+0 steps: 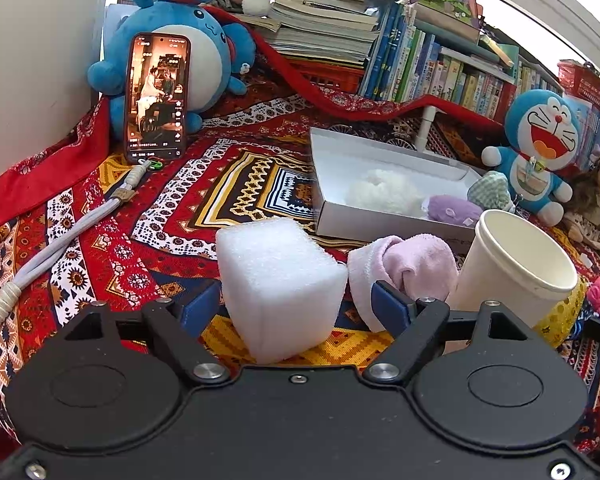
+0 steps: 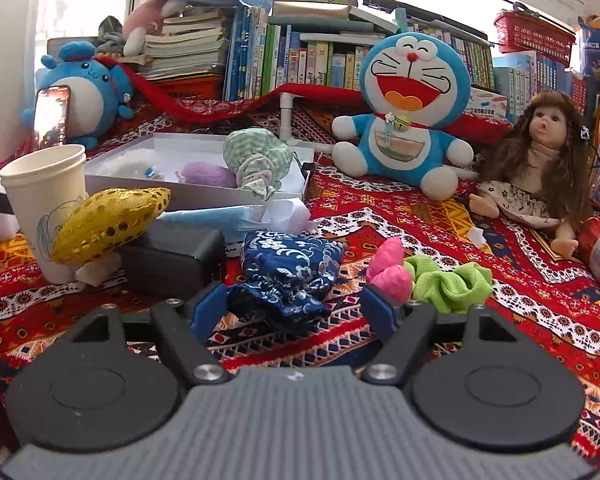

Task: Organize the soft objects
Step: 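Grasp the white foam block with the left tool while the right tool grasps the blue floral pouch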

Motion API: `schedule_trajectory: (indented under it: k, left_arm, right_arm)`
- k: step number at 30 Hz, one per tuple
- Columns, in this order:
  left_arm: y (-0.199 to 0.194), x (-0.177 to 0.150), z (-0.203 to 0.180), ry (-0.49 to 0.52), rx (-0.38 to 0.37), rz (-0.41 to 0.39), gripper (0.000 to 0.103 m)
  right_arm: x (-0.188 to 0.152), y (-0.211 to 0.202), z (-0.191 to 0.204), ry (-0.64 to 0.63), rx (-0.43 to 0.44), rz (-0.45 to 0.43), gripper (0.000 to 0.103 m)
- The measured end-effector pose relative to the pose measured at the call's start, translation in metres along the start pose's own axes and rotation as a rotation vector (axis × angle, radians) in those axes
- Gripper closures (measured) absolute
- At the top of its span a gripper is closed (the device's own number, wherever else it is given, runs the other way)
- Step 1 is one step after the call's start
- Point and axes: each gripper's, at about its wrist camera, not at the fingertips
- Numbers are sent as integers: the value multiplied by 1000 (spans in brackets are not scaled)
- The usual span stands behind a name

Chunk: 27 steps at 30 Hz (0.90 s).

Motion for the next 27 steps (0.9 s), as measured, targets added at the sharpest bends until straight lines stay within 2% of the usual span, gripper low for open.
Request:
schedule_trajectory:
  k: [9,20,27]
  left_arm:
    - [2,1,-4,1,0,-5,21]
    - [8,3,-2,-9,-4,-9,22]
    - [13,4,0,-22,4,-3,40]
  right_arm:
    - [10,12,2,21,-6,-4,27]
    - [27,38,-8,104,-13,54,30]
    - [31,51,-4,89,-5,70,27]
Point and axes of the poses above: each gripper's, at about its wrist camera, not at the fingertips, and y roughly the way its jaws point, z to its left, x to its top, and after that the axes turned 3 degrees about x, right-handed
